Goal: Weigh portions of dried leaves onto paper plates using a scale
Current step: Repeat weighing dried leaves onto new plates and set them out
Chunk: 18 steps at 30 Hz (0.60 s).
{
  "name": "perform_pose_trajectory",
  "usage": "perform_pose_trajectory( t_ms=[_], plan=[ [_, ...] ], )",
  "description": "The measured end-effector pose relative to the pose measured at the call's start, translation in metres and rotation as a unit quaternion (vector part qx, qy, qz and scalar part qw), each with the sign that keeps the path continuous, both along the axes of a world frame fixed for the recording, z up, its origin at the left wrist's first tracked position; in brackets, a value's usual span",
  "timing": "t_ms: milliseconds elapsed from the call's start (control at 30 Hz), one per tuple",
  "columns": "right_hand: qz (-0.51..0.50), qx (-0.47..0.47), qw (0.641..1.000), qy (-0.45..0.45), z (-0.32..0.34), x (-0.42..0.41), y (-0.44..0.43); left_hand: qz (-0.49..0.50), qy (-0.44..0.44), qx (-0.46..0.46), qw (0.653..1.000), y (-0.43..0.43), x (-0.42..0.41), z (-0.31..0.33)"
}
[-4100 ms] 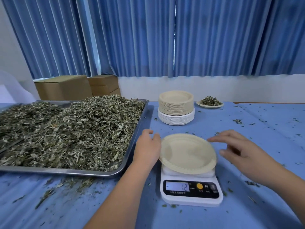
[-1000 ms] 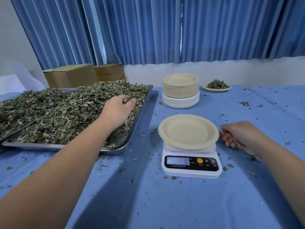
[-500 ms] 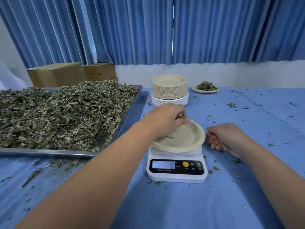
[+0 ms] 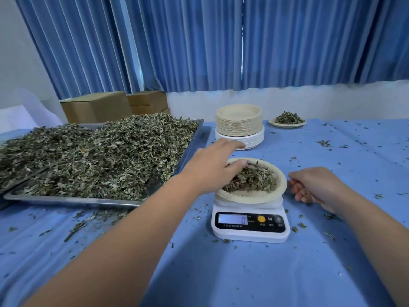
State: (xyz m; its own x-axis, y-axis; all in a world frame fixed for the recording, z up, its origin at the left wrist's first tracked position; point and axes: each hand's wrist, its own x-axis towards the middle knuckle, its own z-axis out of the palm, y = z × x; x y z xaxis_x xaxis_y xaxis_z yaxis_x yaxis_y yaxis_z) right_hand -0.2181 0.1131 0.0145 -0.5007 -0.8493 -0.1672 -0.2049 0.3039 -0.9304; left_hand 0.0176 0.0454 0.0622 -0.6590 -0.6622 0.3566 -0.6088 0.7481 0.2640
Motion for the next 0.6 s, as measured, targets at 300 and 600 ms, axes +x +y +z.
perform_pose_trajectory(
  t_ms=[300, 600],
  plan=[
    [0.002, -0.008, 1.000, 0.013, -0.001, 0.002, 0.002, -0.017, 0.067, 0.104, 0.992, 0.010, -0.008, 0.002],
    [0.007, -0.010, 1.000, 0.019, -0.002, 0.000, 0.002, 0.041, 0.063, -0.026, 0.997, 0.003, 0.026, 0.010]
  ],
)
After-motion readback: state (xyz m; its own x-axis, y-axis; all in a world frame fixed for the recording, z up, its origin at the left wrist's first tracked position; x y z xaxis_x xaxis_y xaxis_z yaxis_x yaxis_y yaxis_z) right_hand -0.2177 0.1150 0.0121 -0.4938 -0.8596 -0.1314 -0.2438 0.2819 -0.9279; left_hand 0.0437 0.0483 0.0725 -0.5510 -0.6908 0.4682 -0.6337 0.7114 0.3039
